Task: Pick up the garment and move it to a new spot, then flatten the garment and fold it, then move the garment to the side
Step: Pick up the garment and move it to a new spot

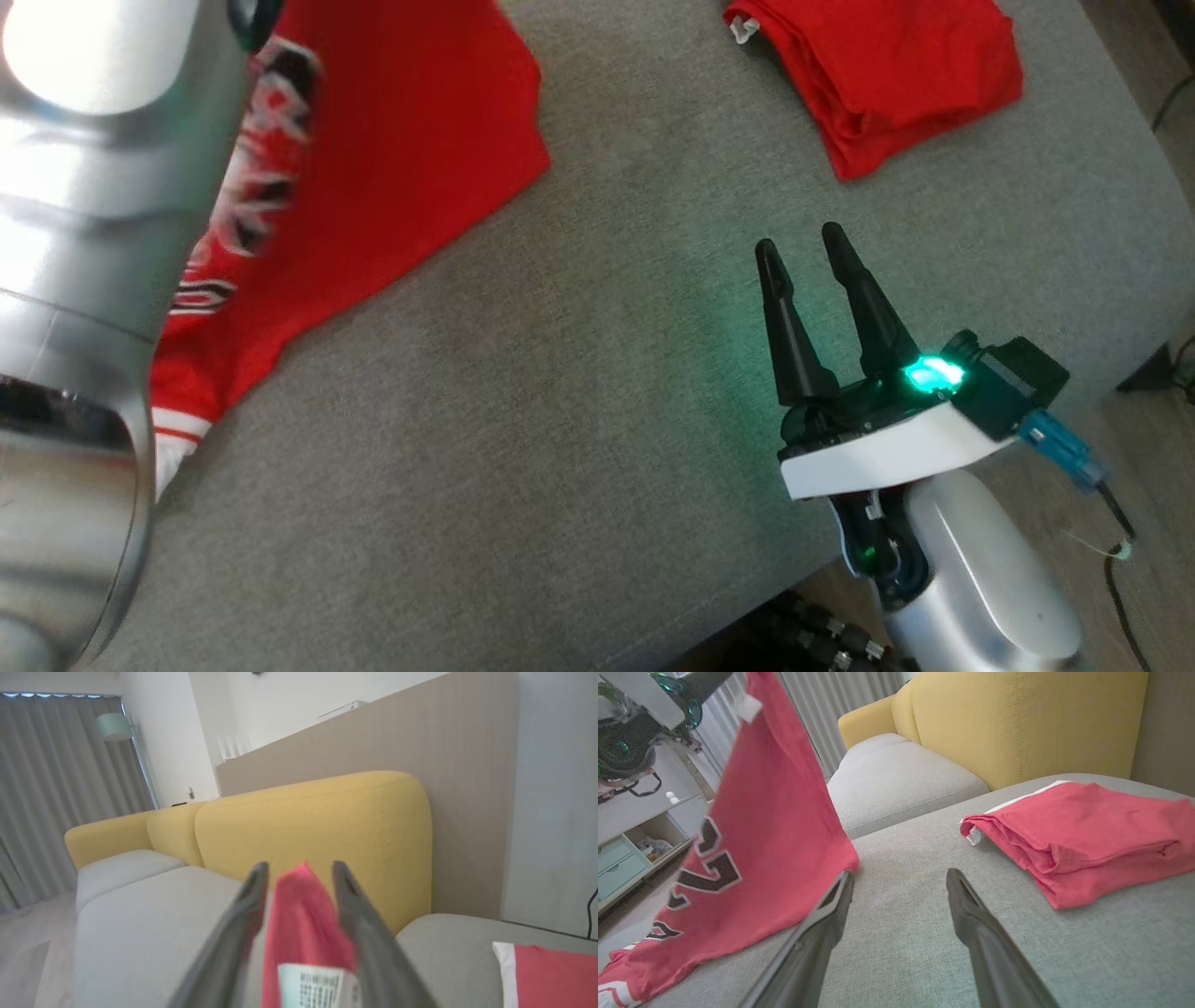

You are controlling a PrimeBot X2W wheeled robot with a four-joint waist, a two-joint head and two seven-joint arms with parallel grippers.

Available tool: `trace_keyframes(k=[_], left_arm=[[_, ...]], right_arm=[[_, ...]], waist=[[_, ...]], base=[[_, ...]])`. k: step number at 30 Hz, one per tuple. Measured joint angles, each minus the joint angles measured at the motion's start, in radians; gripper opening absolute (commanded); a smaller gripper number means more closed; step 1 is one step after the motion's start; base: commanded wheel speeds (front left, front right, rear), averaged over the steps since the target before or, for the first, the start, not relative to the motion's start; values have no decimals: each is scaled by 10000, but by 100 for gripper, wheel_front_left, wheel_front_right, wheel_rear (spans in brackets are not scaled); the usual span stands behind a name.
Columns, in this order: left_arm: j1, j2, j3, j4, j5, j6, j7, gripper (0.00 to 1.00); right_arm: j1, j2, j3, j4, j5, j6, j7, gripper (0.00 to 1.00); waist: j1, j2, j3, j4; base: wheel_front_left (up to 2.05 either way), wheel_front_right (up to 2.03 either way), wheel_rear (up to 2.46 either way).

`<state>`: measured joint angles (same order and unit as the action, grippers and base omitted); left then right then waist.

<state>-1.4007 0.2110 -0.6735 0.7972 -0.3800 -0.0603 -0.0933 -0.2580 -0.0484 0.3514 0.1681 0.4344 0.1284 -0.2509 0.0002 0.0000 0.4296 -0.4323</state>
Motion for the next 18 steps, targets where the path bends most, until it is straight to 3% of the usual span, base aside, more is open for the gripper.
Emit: trace_keyframes(k=[10,18], left_arm=[[327,-138,313,1114,-579,-119,-1287,100],[2632,-98,840,-441,-1281,-263,-1615,100]], right_arm=[[0,2,-644,102,-334,0,0,100],[104,-2,-1871,255,-1181,0,0,100]], waist=[[-2,0,-338,737],[-3,0,-1091,1951]], base=[[0,0,0],[0,0,0]])
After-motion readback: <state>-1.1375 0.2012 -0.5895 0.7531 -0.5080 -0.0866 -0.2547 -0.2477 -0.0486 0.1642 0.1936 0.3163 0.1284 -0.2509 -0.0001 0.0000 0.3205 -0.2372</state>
